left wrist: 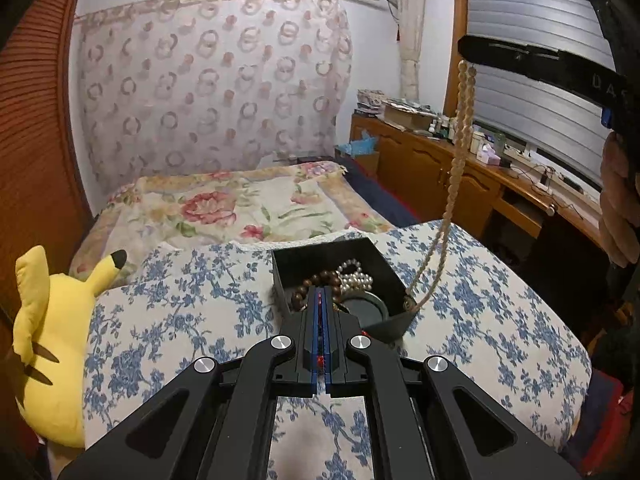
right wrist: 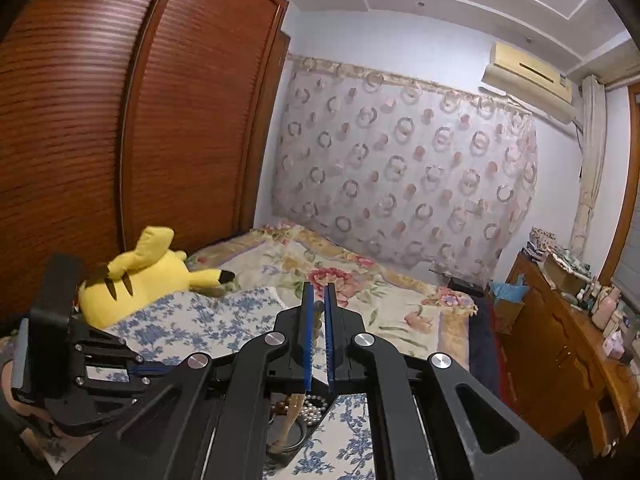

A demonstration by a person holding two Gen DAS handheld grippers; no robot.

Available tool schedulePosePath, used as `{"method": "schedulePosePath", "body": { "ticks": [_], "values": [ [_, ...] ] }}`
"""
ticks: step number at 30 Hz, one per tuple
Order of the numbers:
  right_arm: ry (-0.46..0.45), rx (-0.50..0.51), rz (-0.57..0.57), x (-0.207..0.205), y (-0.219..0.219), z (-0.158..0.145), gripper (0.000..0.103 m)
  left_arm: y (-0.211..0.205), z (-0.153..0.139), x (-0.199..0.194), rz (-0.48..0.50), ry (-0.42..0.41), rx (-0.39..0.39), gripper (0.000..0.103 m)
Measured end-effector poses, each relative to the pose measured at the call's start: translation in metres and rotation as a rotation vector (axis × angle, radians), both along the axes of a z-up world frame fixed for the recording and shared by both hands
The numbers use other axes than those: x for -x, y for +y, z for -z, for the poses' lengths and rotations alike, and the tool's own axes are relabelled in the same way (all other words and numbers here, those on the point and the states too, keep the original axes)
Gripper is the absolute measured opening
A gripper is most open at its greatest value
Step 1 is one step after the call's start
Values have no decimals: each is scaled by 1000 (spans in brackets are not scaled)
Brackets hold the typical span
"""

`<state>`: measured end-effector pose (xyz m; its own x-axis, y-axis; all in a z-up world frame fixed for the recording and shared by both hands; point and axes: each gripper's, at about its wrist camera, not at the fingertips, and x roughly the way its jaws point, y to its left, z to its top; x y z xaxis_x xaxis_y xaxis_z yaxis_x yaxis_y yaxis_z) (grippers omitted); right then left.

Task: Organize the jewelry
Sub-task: 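Lower the pearl strand and red cord bracelet into the black box, open both tools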

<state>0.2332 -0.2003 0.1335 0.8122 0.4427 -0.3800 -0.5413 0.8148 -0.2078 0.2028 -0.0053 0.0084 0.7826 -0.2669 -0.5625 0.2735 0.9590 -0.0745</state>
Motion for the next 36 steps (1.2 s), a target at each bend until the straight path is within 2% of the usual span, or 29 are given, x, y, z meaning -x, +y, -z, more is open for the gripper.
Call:
{"method": "schedulePosePath", "body": {
  "ticks": [5, 9, 22, 30, 34, 36],
  "values": [
    [21, 41, 25, -13, 8, 13, 6, 0, 2, -14, -18, 5, 1, 1],
    [76, 76, 32, -22, 13, 38, 6, 0, 2, -23, -33, 4, 7, 1],
    [283, 52, 2, -35, 10, 111, 6, -13, 16, -54, -50, 31, 14, 1],
    [318, 43, 3, -36, 10, 123, 7, -19, 25, -65, -50, 53, 1, 1],
    [320, 27, 1, -34, 1, 122, 22, -20, 26, -67, -51, 54, -1, 1],
    [317, 22, 3, -32, -2, 122, 22, -20, 27, -68, -51, 57, -1, 1]
  ]
}}
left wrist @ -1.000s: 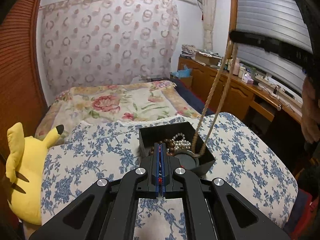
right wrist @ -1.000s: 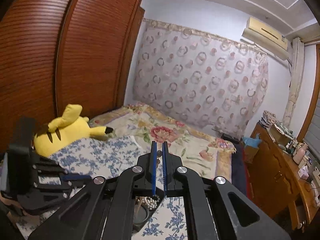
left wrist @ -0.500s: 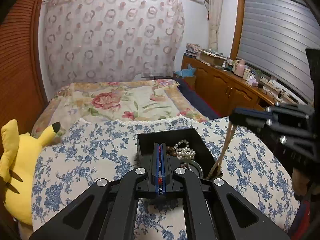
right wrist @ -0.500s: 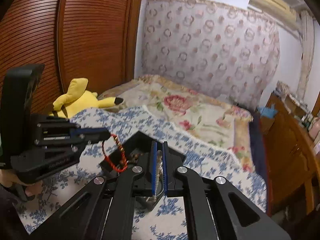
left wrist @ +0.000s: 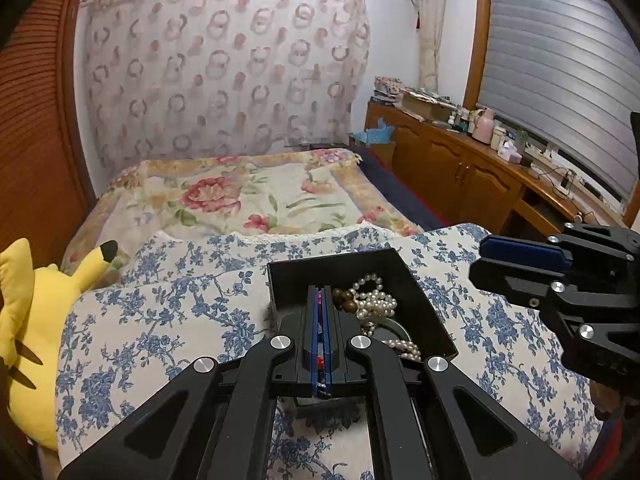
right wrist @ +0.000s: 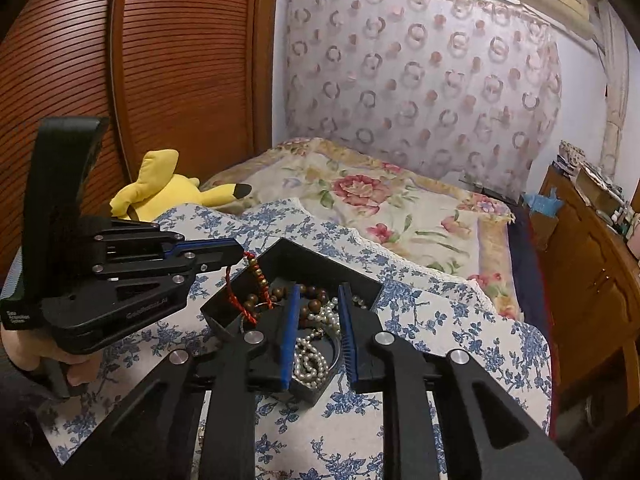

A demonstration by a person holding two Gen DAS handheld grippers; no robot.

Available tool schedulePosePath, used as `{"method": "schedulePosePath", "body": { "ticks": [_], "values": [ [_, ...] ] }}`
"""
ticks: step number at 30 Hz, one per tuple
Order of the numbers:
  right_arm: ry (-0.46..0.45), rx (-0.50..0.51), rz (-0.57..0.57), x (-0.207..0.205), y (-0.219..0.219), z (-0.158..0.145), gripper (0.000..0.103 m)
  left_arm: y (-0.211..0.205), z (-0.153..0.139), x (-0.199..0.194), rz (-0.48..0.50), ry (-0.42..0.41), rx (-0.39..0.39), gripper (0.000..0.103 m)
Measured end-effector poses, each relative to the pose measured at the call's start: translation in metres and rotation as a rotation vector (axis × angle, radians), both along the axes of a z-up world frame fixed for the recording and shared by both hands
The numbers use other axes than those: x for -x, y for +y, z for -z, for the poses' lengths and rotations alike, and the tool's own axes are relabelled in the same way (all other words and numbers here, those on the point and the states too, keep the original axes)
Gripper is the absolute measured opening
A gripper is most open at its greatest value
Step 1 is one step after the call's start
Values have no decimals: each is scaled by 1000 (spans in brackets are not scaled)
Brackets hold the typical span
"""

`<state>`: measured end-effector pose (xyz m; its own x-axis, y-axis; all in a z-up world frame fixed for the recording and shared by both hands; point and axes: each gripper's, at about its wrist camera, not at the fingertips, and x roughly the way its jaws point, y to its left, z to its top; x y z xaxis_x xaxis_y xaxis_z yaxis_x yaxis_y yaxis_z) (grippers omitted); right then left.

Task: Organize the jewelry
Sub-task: 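Lower the pearl strand and red cord bracelet into the black box, open both tools, then grasp the silver hair comb with the right tool while the left tool moves toward the gold ring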

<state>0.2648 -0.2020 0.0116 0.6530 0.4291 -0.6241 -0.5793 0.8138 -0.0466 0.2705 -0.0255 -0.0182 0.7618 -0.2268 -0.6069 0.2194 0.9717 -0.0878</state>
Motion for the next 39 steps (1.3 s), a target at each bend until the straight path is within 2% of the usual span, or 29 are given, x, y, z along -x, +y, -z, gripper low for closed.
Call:
{"method": "schedulePosePath", "body": {
  "ticks": [5, 7, 9, 11, 12, 14, 17, 20, 24, 27, 33, 39],
  "values": [
    [7, -7, -3, 4, -6, 4, 22, -2, 3, 0, 1, 8, -7, 2],
    [8, -15, -5, 9, -10, 7, 22, -1, 3, 1, -2, 8, -13, 7],
    [6, -26, -5, 16, -15, 10, 22, 2, 4, 5, -7, 6, -12, 21],
    [9, -44, -1, 23, -21, 14, 22, 6, 6, 12, -25, 4, -28, 53],
    [13, -59, 1, 28, -25, 16, 22, 7, 7, 16, -32, 0, -38, 58],
    [21, -79, 4, 36, -32, 22, 22, 11, 12, 28, -36, -9, -57, 77],
    [34, -99, 4, 47, -39, 31, 22, 15, 18, 41, -39, -24, -95, 87],
    [49, -117, 6, 56, -45, 40, 22, 18, 24, 53, -38, -30, -120, 90],
    [57, -123, 1, 70, -49, 49, 22, 23, 27, 68, -42, -24, -103, 95],
    [65, -116, -6, 80, -49, 55, 26, 20, 26, 80, -22, -19, -82, 95],
    [85, -114, -42, 105, -51, 64, 26, 16, 28, 116, 1, -34, -55, 95],
    [108, -95, -48, 124, -55, 77, 28, 16, 39, 135, 13, -10, -51, 95]
  ]
}}
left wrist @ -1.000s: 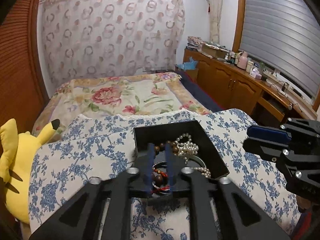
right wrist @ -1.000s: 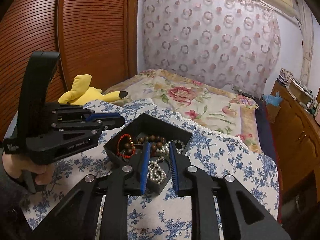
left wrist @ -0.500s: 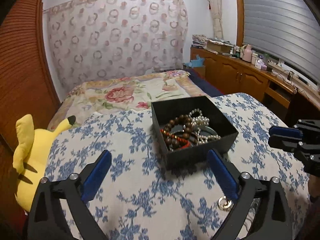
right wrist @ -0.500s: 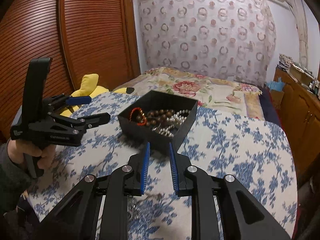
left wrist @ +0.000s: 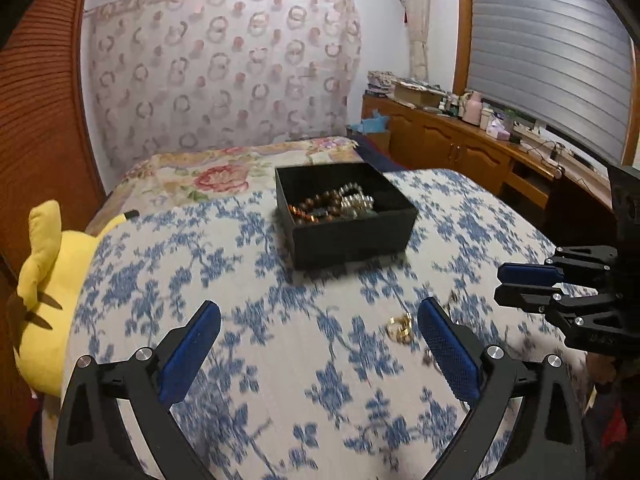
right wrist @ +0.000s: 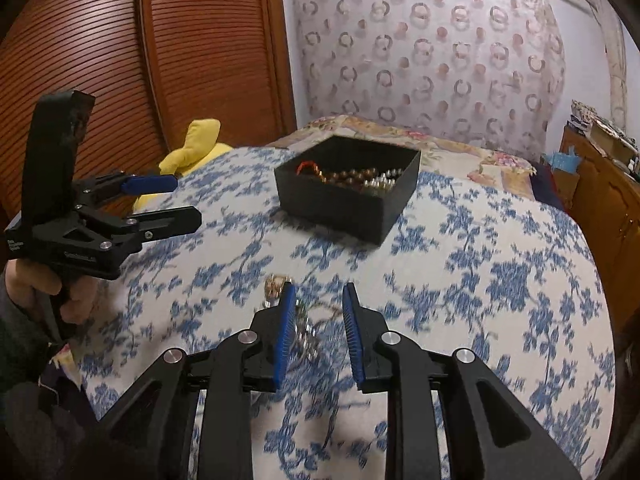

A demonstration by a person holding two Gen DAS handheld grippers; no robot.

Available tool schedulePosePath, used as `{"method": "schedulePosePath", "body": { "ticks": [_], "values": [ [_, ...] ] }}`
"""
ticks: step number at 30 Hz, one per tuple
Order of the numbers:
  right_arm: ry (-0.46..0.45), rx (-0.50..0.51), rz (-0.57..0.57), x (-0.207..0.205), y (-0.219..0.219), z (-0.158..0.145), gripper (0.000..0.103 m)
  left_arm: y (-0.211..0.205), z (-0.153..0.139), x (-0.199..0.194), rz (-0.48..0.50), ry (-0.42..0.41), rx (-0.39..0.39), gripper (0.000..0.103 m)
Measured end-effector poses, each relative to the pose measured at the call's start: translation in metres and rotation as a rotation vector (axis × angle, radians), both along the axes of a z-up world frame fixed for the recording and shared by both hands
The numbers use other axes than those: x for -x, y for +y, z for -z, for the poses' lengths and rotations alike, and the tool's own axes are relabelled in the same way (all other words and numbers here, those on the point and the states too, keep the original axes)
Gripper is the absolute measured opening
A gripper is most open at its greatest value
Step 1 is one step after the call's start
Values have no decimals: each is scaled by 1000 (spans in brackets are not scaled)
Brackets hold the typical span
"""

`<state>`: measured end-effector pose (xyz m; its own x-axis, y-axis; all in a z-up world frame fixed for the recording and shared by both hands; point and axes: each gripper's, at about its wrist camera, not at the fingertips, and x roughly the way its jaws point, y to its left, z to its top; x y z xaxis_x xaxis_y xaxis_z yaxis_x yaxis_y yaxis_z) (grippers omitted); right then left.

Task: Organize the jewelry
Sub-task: 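Grasp the silver hair comb with the right tool while the left tool moves toward the gold ring, then lift the hair comb with the right tool while the left tool grasps the gold ring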

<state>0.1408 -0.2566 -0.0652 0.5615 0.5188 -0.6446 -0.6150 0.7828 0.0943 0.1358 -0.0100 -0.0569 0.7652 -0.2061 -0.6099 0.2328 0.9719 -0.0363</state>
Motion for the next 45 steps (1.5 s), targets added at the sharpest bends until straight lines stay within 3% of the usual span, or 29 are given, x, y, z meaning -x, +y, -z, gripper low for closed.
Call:
{"method": "schedulePosePath", "body": {
  "ticks": [4, 15, 24, 35, 36, 38, 45],
  "values": [
    [22, 9, -2, 8, -1, 8, 43, -2, 11, 5, 11, 30, -28, 95],
    [98, 61, -19, 17, 7, 32, 58, -4, 32, 15, 27, 89, -29, 95],
    [146, 90, -56, 16, 29, 40, 58, -4, 39, 14, 31, 128, -30, 95],
    [89, 194, -23, 4, 51, 44, 63, 3, 41, 11, 16, 146, -5, 95],
    [88, 192, -25, 4, 50, 44, 62, 3, 41, 11, 15, 148, -2, 95],
    [85, 185, -23, 4, 49, 43, 46, 3, 41, 12, 15, 146, -5, 95],
    [82, 153, -8, 8, 25, 39, 46, -1, 40, 10, 23, 145, -6, 95]
  ]
}}
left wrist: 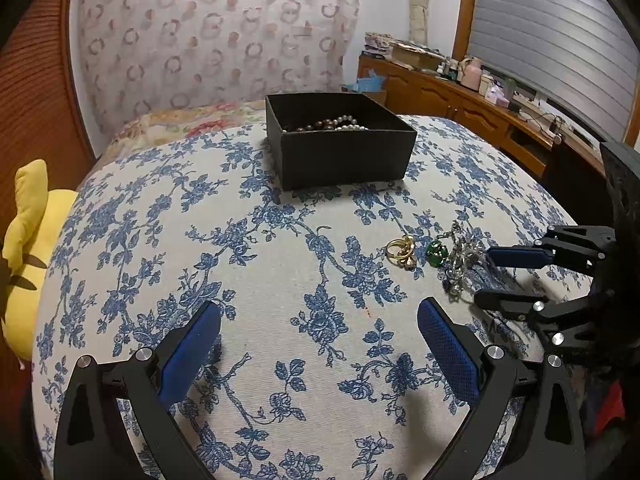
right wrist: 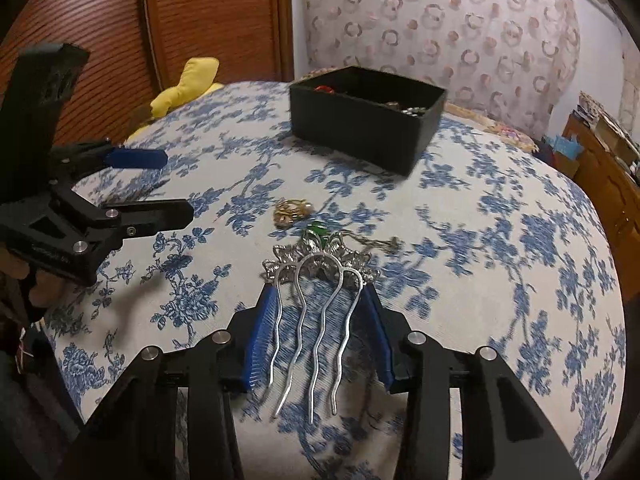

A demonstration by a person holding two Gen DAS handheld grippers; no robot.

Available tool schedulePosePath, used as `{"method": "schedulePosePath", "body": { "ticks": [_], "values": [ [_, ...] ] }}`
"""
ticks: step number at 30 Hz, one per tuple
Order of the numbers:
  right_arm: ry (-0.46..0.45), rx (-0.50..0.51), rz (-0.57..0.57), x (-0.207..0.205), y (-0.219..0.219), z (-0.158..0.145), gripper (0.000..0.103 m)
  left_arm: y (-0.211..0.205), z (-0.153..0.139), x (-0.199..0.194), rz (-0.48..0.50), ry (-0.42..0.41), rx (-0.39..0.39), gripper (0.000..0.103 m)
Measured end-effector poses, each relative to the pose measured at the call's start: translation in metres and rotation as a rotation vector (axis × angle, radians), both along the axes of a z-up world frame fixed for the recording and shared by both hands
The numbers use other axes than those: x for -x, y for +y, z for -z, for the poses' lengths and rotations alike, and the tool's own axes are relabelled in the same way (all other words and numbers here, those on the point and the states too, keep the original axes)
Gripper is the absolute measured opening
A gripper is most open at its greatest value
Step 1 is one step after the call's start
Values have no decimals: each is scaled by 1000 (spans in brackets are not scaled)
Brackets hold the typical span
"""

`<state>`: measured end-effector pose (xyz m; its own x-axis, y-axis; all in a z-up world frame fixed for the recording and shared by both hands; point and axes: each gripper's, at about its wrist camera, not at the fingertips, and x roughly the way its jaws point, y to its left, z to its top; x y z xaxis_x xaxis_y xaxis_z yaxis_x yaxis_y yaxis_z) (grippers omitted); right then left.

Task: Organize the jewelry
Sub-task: 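Lift the hair comb with the right tool while the left tool grasps the gold ring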

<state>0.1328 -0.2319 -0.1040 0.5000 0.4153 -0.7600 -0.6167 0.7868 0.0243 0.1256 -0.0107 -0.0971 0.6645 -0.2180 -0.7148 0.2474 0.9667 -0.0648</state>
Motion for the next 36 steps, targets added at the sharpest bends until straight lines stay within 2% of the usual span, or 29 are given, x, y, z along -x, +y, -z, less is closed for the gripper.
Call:
{"method": "schedulePosePath", "body": {
  "ticks": [10, 17, 21, 29, 36],
  "values": [
    [-29, -53, 53, 3, -36, -11, 46, -22, -8, -16, 66, 1, 32, 95],
    [-47, -57, 74, 7, -51, -13, 46, -44, 0, -31, 134, 57, 34, 59],
    [-46, -62, 81, 7, -55, -12, 46, -55, 5, -39, 160, 76, 14, 48],
    [-65, -101, 109, 6, -74, -26, 46, -62, 9, -42, 166, 87, -5, 45],
    [-62, -105, 120, 3, -76, -25, 46, -68, 10, -45, 179, 74, -22, 43]
  ]
}}
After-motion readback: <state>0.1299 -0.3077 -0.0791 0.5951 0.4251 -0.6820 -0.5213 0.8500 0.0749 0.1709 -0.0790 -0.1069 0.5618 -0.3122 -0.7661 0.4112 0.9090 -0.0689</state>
